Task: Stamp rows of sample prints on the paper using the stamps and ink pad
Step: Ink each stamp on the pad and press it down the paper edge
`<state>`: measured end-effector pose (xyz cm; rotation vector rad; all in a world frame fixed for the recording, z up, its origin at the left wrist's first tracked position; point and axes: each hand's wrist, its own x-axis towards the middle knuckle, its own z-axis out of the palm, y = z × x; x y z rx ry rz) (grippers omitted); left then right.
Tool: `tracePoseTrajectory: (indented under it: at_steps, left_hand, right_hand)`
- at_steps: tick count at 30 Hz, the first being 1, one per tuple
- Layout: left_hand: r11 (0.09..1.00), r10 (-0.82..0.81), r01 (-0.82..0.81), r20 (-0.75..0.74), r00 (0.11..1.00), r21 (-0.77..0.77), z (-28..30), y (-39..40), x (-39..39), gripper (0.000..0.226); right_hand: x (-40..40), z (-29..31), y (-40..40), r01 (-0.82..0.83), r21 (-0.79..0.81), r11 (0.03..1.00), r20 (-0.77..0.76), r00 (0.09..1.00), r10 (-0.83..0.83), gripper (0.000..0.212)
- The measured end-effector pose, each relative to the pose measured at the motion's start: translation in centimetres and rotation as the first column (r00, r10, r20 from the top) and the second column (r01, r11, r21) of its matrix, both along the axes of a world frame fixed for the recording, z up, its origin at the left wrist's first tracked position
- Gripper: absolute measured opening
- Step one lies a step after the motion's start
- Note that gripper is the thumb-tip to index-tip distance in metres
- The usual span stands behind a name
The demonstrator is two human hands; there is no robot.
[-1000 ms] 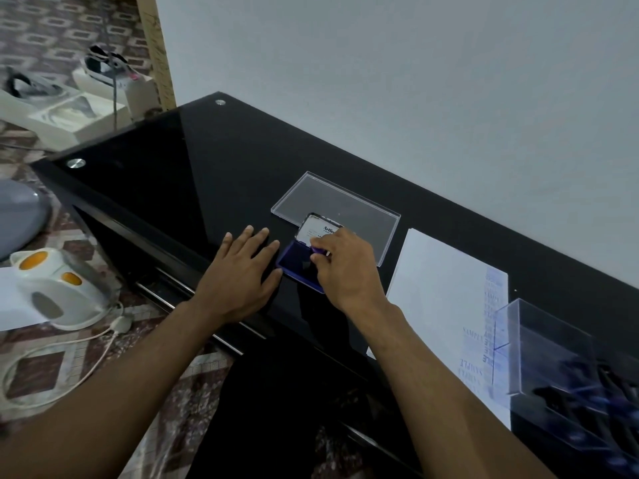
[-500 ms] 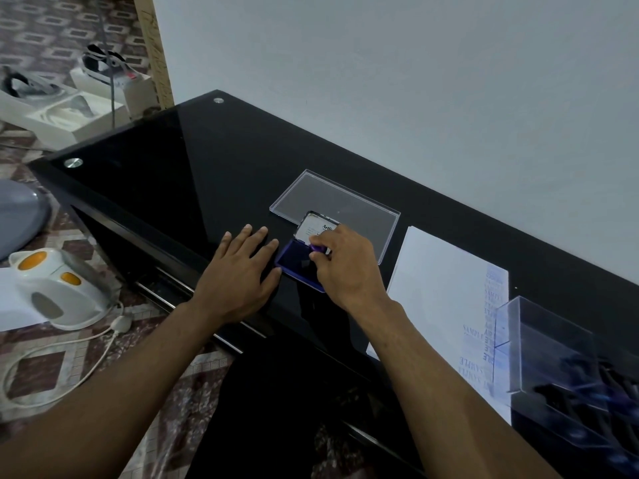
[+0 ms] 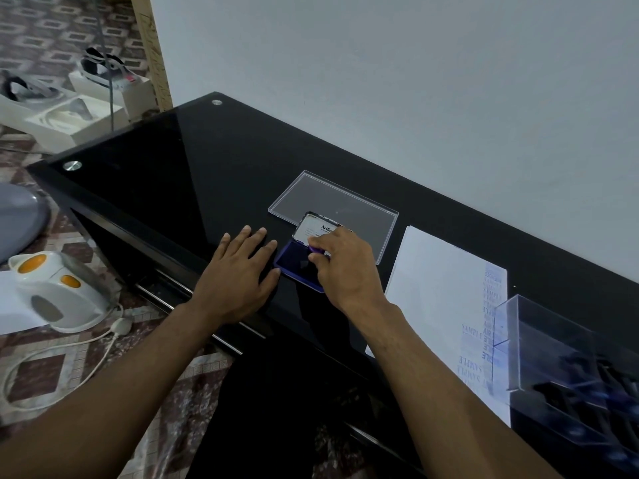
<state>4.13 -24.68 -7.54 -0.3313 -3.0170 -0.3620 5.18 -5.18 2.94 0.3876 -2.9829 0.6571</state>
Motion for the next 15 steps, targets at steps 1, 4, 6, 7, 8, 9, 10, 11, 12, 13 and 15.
tracePoseTrajectory:
  at_steps: [1,4,6,7,8,9,10,11,12,13,15]
  left_hand:
    - [1.000,-0.001,0.001,0.003,1.000,0.010,0.0,-0.1,0.0,0.078]
    - [0.999,-0.004,0.005,-0.017,1.000,0.050,0.3,-0.1,0.0,0.076]
    - [0.997,-0.006,0.009,-0.039,0.999,0.079,0.6,0.3,0.1,0.074]
    - [0.996,-0.013,0.017,-0.047,0.999,0.084,0.9,0.7,0.1,0.073]
    - [0.996,-0.024,0.029,-0.052,0.998,0.083,1.2,1.3,0.0,0.073]
    - [0.996,-0.038,0.042,-0.056,0.998,0.081,1.5,1.9,0.0,0.072]
    - [0.995,-0.052,0.057,-0.061,0.997,0.081,1.8,2.6,-0.1,0.071]
    - [0.994,-0.065,0.071,-0.067,0.996,0.081,2.0,3.4,-0.1,0.071]
    - [0.993,-0.079,0.084,-0.071,0.994,0.078,2.2,4.3,-0.1,0.071]
    - [0.992,-0.095,0.100,-0.071,0.993,0.074,2.4,5.3,-0.1,0.071]
    - [0.988,-0.131,0.136,-0.074,0.989,0.074,2.7,7.3,0.2,0.072]
  right_hand:
    - [0.0,0.1,0.2,0.003,-0.007,1.000,0.006,1.000,-0.003,0.030]
    - [0.2,0.1,0.8,0.056,-0.053,0.997,-0.011,0.998,-0.056,0.028]
    - [0.5,-0.1,1.4,0.099,-0.116,0.988,-0.056,0.993,-0.106,0.026]
    - [0.8,-0.2,1.8,0.115,-0.146,0.983,-0.079,0.989,-0.127,0.025]
    - [1.0,-0.2,2.3,0.127,-0.172,0.977,-0.096,0.985,-0.145,0.023]
    - [1.2,-0.2,2.9,0.136,-0.190,0.972,-0.113,0.981,-0.159,0.022]
    - [1.5,-0.1,3.5,0.144,-0.199,0.969,-0.130,0.977,-0.172,0.021]
    - [1.8,0.0,4.2,0.154,-0.200,0.968,-0.148,0.971,-0.186,0.021]
    - [2.1,0.0,4.9,0.168,-0.199,0.965,-0.162,0.966,-0.201,0.023]
    - [2.3,0.1,5.7,0.182,-0.204,0.962,-0.171,0.961,-0.218,0.025]
    - [3.0,0.0,7.5,0.214,-0.218,0.952,-0.182,0.950,-0.255,0.028]
